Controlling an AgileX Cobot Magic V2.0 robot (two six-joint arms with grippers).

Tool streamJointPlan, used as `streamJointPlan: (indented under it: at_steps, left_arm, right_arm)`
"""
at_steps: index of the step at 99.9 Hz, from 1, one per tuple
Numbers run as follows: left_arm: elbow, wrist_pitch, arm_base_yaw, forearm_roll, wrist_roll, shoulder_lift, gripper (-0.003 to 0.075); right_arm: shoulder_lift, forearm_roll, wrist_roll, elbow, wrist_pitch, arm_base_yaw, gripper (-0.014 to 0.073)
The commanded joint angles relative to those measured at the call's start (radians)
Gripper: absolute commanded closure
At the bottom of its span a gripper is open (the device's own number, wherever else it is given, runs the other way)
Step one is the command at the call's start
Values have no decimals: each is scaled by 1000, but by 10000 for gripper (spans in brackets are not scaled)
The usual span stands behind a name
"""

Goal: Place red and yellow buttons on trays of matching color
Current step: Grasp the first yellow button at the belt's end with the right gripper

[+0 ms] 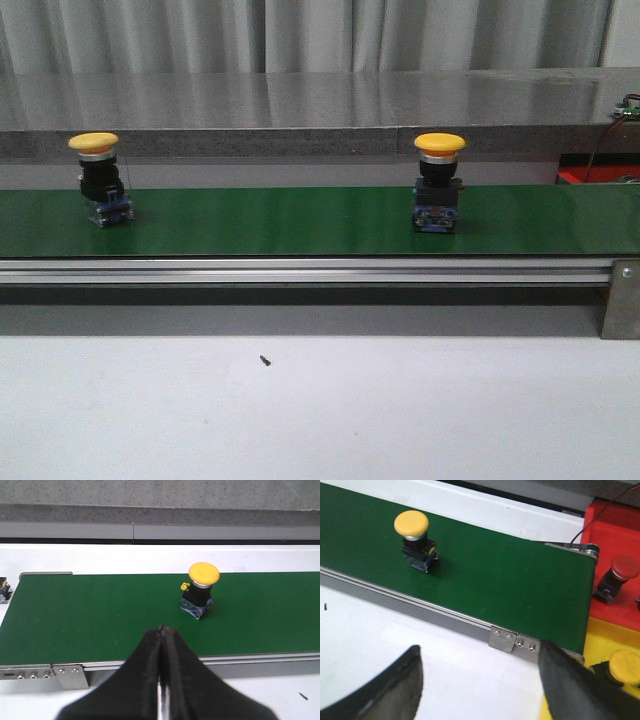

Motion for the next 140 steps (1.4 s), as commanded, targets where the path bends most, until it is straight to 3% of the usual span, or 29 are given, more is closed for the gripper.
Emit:
streamJointPlan:
  at_steps: [1, 58, 79, 121, 128, 140]
  left_arm:
    - [-26, -79, -8, -19, -1, -6, 740]
    - [-26, -77, -8, -26, -3, -6, 739]
    - [-26, -77, -8, -36, -3, -6, 739]
    - [-26, -77, -8, -36, -3, -6, 740]
    - [-26, -77, -8, -36, -3, -6, 740]
    - [-26, -77, -8, -36, -3, -6, 740]
  right_arm:
    - [60, 31, -4, -76, -42, 0, 11]
    - [589, 36, -24, -451, 149, 14, 28]
    - [691, 35, -59, -492, 118, 64, 28]
    - [812, 33, -65, -555, 67, 66, 32]
    - [826, 20, -65, -558, 59, 66, 79]
    - [843, 4, -65, -559, 72, 62, 282]
